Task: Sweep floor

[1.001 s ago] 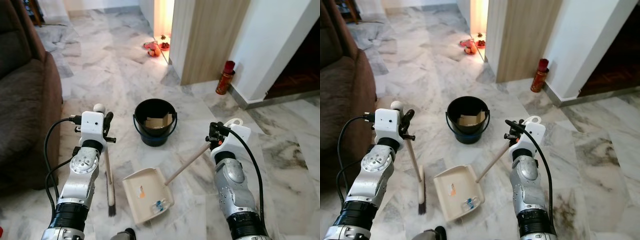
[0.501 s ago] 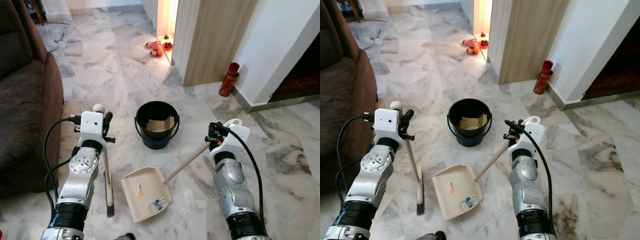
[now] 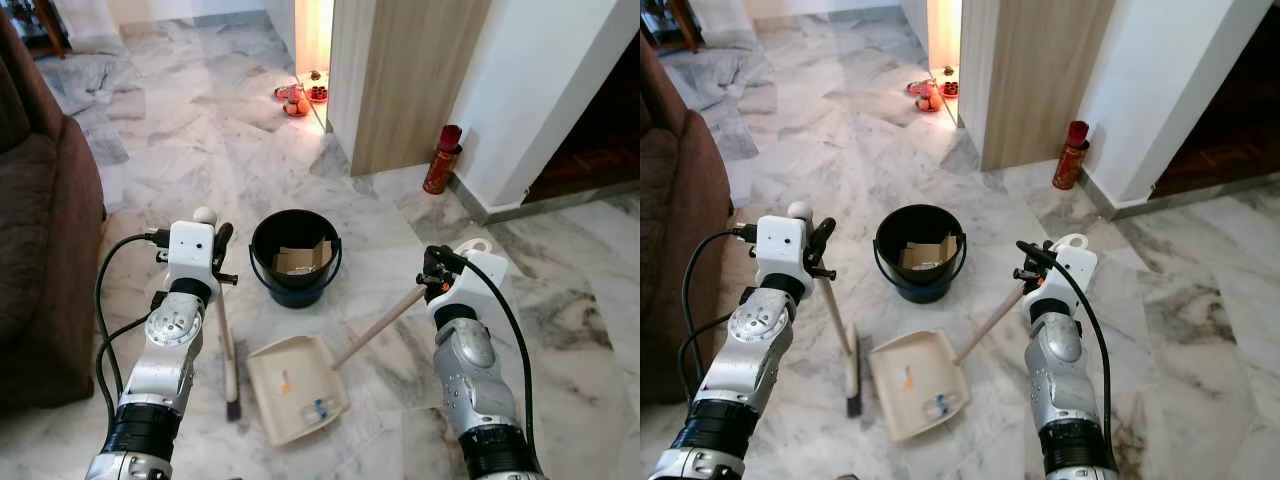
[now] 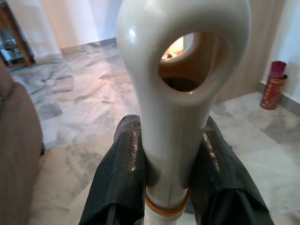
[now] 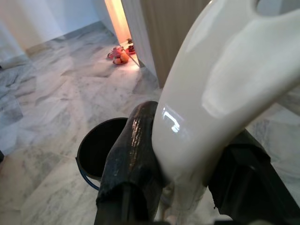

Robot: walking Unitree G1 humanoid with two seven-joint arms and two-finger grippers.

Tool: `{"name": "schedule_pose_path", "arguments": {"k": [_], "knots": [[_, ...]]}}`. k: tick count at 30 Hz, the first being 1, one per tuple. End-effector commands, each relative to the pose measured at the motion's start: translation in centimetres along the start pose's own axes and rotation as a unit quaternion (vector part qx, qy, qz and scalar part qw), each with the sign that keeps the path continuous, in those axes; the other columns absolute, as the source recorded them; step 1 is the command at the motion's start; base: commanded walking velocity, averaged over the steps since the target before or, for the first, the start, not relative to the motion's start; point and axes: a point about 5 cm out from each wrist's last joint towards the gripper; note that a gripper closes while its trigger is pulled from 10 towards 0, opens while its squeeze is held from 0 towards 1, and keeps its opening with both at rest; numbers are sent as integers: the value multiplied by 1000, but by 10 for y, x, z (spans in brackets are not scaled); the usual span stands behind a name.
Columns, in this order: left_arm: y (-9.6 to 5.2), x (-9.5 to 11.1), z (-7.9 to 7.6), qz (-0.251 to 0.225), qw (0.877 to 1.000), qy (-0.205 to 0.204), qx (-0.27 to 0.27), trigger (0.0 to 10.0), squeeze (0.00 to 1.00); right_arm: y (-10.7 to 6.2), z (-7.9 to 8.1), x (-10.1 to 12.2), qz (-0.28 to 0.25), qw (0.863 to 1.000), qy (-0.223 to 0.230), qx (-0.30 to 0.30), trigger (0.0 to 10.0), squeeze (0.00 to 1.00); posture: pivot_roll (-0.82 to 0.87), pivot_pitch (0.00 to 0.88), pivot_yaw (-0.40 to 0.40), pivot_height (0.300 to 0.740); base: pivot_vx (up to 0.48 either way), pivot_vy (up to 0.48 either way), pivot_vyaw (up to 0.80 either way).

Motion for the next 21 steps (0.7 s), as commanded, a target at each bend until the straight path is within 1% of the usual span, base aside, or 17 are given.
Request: {"name": "schedule_pose_path", "arguments": {"k": [1,8,18,21], "knots": [[1,7,4,-14,1000,16,4,10000,0,2,6,11,-24,1000,17,7,10000,0,-38,104,-34,740,0,0,0],[1,6,3,-15,1000,16,2,10000,0,2,6,12,-26,999,17,8,10000,0,-36,100,-36,740,0,0,0],[1,6,5,-14,1000,18,3,10000,0,-1,2,27,-55,998,18,4,10000,0,-36,98,-38,740,0,0,0],[0,6,4,-17,999,37,-6,10000,0,-6,-3,36,-76,997,23,-8,10000,0,-39,95,-39,740,0,0,0]]}}
Point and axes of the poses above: a point about 5 cm out from each wrist's last joint towards the gripper, its own y axis pointing out of the wrist towards the gripper, its own x axis along the axis of the wrist's last joint, z = x × y, and after that the axes turned 15 degrees about -y, right-handed
